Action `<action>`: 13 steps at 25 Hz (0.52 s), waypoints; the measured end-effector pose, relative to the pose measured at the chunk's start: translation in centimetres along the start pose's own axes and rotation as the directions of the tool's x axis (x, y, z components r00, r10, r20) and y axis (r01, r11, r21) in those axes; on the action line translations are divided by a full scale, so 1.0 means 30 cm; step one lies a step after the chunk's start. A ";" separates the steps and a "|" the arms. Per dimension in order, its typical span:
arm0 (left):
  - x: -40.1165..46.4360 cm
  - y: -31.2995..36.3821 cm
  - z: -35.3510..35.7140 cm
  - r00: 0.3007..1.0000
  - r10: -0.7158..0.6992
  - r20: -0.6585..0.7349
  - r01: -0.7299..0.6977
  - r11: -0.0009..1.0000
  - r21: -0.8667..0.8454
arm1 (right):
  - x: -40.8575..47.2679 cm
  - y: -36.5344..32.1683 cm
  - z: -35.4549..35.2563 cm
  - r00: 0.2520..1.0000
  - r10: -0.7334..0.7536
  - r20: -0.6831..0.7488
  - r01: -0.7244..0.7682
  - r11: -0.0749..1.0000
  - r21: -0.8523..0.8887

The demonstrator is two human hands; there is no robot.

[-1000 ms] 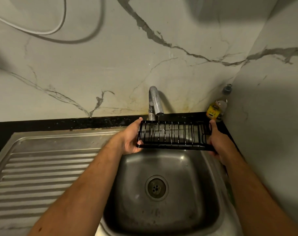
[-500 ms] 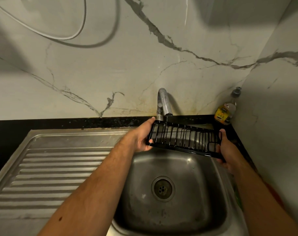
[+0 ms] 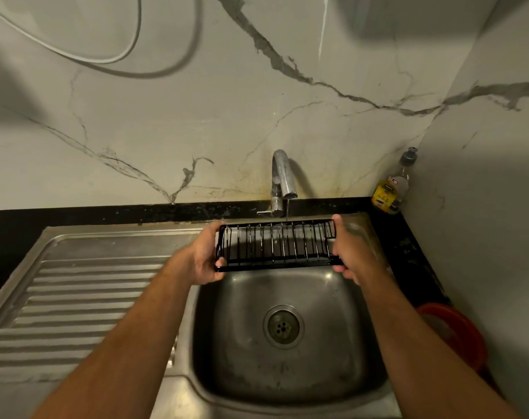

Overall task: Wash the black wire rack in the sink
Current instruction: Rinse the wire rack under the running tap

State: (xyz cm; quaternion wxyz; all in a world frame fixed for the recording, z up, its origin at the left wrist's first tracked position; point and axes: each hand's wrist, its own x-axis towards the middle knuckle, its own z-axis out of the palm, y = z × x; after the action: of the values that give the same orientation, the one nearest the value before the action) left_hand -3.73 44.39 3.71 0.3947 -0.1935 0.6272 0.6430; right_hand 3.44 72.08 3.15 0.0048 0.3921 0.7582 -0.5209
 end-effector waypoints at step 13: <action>0.020 -0.126 -0.013 0.990 0.142 -0.006 -0.142 0.990 0.004 | -0.008 0.182 -0.060 0.952 -0.167 0.256 0.096 0.959 0.266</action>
State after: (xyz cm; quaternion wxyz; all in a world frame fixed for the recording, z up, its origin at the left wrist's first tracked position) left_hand -1.36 43.79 0.73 0.3466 -0.1497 0.6418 0.6675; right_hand 7.61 74.19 -0.22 0.0259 0.2612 0.7028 -0.6612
